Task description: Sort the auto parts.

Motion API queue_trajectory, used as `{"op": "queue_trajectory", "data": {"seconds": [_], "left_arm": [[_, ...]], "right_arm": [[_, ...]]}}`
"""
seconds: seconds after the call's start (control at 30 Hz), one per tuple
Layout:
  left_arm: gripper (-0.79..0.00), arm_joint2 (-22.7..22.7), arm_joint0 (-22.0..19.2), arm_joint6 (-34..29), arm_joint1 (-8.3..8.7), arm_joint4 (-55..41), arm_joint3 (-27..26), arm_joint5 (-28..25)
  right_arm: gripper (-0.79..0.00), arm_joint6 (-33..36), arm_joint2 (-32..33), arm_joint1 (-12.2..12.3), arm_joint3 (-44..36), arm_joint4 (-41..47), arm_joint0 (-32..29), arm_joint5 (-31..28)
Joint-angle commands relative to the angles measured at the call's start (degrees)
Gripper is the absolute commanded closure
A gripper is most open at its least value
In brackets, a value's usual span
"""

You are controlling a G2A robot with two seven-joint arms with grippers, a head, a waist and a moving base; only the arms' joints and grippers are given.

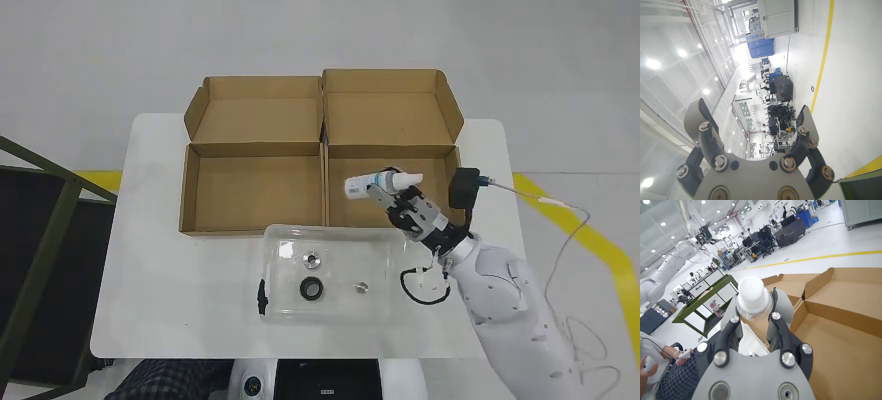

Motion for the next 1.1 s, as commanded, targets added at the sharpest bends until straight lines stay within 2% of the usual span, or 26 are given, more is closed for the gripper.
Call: {"op": "queue_trajectory", "data": {"seconds": [0.0,0.23,0.37,0.63,1.07], "left_arm": [[-0.785,0.0,0.0,0.0,0.0,0.0,0.0,0.0],[-0.785,0.0,0.0,0.0,0.0,0.0,0.0,0.0],[-0.785,0.0,0.0,0.0,0.0,0.0,0.0,0.0],[-0.785,0.0,0.0,0.0,0.0,0.0,0.0,0.0],[-0.785,0.0,0.0,0.0,0.0,0.0,0.0,0.0]], "right_arm": [[0.0,0.2,-0.9,-0.1,1.1,-2.5,0.8,1.5],[0.0,3.4,-3.2,-0.3,2.3,-12.4,3.4,6.4],[0.0,5.7,-5.1,-0.5,4.0,-14.3,5.6,7.3],[0.0,7.2,-9.5,-1.2,7.6,-23.4,9.6,12.1],[0.0,10.1,-14.5,-2.5,14.4,-28.2,15.6,14.5]]}}
